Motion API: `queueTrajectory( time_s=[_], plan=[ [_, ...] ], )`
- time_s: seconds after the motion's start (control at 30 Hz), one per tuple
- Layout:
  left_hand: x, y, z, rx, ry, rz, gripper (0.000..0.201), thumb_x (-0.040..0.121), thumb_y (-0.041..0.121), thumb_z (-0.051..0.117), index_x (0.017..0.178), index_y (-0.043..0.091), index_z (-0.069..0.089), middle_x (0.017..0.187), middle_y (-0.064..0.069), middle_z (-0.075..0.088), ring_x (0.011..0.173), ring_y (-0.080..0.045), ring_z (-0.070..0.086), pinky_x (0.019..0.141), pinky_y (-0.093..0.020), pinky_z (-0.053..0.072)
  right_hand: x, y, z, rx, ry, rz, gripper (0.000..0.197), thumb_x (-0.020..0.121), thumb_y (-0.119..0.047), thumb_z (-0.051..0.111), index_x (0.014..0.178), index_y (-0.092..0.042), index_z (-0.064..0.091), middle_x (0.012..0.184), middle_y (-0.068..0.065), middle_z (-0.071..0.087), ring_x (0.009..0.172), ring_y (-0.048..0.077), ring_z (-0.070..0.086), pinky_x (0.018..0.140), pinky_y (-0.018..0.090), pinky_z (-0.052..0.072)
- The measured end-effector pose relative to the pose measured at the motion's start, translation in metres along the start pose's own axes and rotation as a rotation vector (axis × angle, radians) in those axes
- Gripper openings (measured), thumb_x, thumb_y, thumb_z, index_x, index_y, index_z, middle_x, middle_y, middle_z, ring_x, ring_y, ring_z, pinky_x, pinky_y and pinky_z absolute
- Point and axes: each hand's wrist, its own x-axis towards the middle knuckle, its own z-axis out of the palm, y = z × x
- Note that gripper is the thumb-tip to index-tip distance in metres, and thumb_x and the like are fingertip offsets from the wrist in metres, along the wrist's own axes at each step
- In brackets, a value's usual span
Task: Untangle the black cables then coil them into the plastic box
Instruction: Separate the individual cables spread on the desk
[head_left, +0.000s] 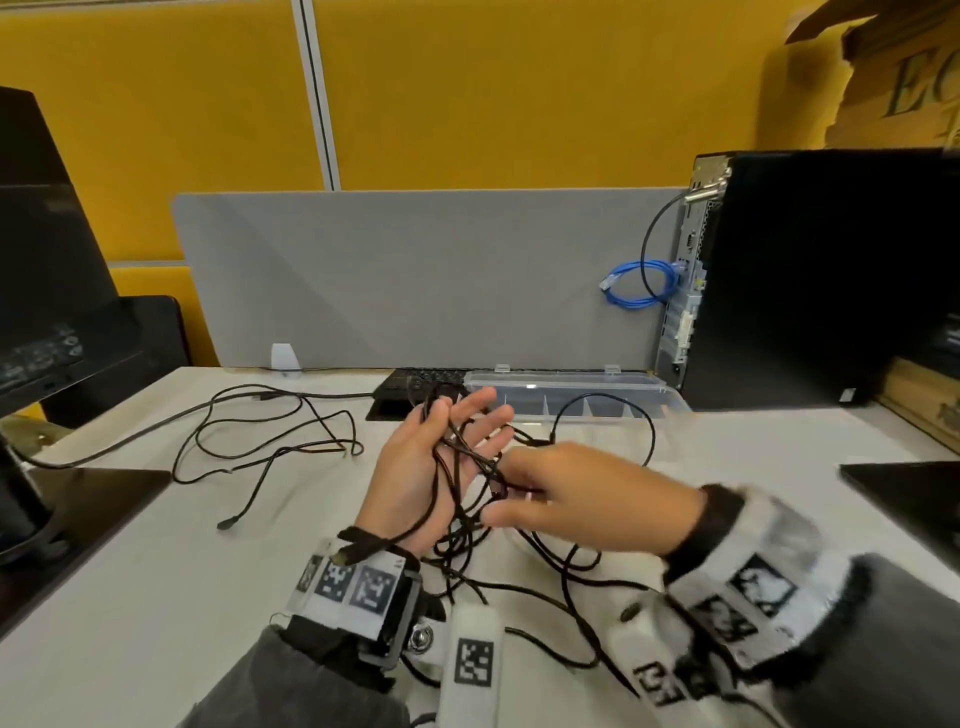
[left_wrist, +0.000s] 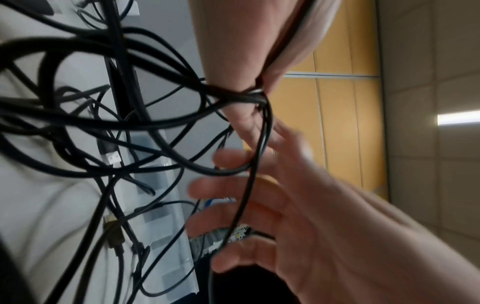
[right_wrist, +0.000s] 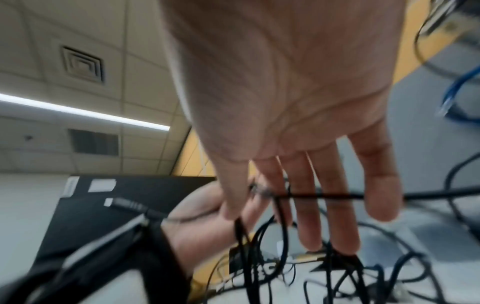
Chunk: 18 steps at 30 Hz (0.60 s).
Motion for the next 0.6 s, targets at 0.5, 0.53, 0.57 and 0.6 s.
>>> queueTrajectory(
  time_s=[0.5,0.53,0.57,0.6],
  plan=[
    [0.016,0.035,-0.039,-0.221,0.254,0.14,0.028,0.085,0.0,0.05,0.058,0.001,0.059,0.061,-0.006,0.058,0.058,-0.015,0.065,0.065,-0.033,0.059,-0.13,0.171,-0.055,-0.016,0.232,0.41,0.076,0.046,-0.101,0.024,0.059,-0.038,0.066,0.069,-0.003,0.07,0.063,0.01,0.064,0.069,0.032,0.054],
    [0.017,0.03,-0.036,-0.211,0.243,0.117,0.029,0.093,0.004,0.042,0.069,0.002,0.057,0.06,-0.005,0.059,0.056,-0.014,0.065,0.062,-0.034,0.059,-0.124,0.169,-0.056,-0.07,0.267,0.417,0.069,0.055,-0.097,0.024,0.072,-0.044,0.065,0.082,-0.003,0.071,0.074,0.011,0.065,0.077,0.034,0.053],
    [0.017,0.025,-0.031,-0.199,0.222,0.094,0.026,0.097,0.008,0.037,0.078,0.003,0.053,0.06,-0.005,0.061,0.056,-0.014,0.065,0.06,-0.036,0.059,-0.112,0.15,-0.057,-0.084,0.291,0.41,0.054,0.071,-0.085,0.029,0.091,-0.047,0.061,0.101,-0.002,0.069,0.088,0.012,0.063,0.086,0.036,0.051],
    [0.016,0.021,-0.027,-0.173,0.193,0.078,0.023,0.099,0.01,0.034,0.085,0.003,0.051,0.064,-0.005,0.065,0.059,-0.016,0.067,0.06,-0.037,0.059,-0.098,0.132,-0.054,-0.145,0.317,0.375,0.043,0.084,-0.067,0.037,0.112,-0.04,0.056,0.116,-0.004,0.061,0.099,0.011,0.058,0.094,0.034,0.046]
  ],
)
